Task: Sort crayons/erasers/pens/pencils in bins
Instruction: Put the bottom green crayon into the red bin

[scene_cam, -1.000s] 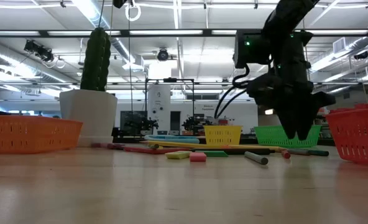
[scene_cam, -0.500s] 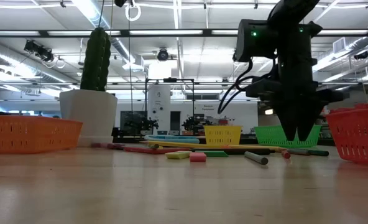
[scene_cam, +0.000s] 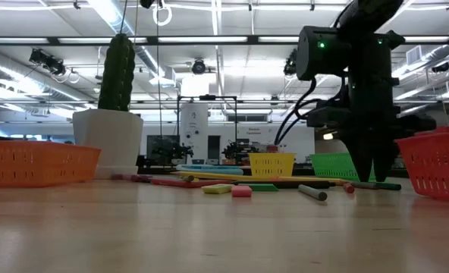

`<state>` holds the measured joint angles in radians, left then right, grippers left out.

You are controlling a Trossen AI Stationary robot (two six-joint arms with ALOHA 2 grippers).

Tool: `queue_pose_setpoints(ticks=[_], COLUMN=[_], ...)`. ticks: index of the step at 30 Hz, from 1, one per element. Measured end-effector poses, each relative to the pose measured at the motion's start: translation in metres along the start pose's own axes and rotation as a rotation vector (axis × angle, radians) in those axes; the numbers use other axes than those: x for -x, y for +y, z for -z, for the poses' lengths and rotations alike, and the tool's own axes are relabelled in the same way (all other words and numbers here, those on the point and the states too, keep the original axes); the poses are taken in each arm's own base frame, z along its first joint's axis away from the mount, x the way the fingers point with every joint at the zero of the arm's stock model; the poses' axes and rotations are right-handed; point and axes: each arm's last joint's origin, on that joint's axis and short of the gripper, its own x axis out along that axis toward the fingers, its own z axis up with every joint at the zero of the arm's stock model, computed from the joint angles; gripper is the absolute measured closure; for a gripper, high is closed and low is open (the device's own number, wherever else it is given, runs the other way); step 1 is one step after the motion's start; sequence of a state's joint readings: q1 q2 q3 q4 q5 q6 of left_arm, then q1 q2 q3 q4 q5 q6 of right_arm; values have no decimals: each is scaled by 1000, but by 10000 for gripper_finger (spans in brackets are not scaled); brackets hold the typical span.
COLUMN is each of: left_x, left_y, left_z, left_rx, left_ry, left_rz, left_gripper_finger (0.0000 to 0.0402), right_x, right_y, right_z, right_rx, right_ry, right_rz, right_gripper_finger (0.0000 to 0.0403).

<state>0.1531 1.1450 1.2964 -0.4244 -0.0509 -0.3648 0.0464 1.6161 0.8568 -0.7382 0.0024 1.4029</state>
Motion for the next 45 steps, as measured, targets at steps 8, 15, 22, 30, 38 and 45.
queue_pose_setpoints(ticks=[8, 15, 22, 30, 38, 45], left_x=[0, 0, 0, 0, 0, 0], left_y=[-1, -1, -1, -1, -1, -1], left_z=[0, 0, 0, 0, 0, 0], left_rx=[-21, -21, -18, -17, -17, -18], left_ry=[10, 10, 10, 10, 10, 10], left_rz=[28, 28, 28, 28, 28, 28], left_gripper_finger=[367, 365, 371, 365, 376, 368], right_x=[-3, -3, -2, -2, -2, -2], right_y=[-2, -4, -8, -9, -8, -7], right_z=[0, 0, 1, 2, 3, 4], right_rx=[-8, 1, 24, -40, -180, -204], right_ry=[-17, -27, -18, 11, 53, 59], right_rz=[4, 24, 72, 73, 64, 57], right_gripper_finger=[272, 272, 272, 272, 272, 272])
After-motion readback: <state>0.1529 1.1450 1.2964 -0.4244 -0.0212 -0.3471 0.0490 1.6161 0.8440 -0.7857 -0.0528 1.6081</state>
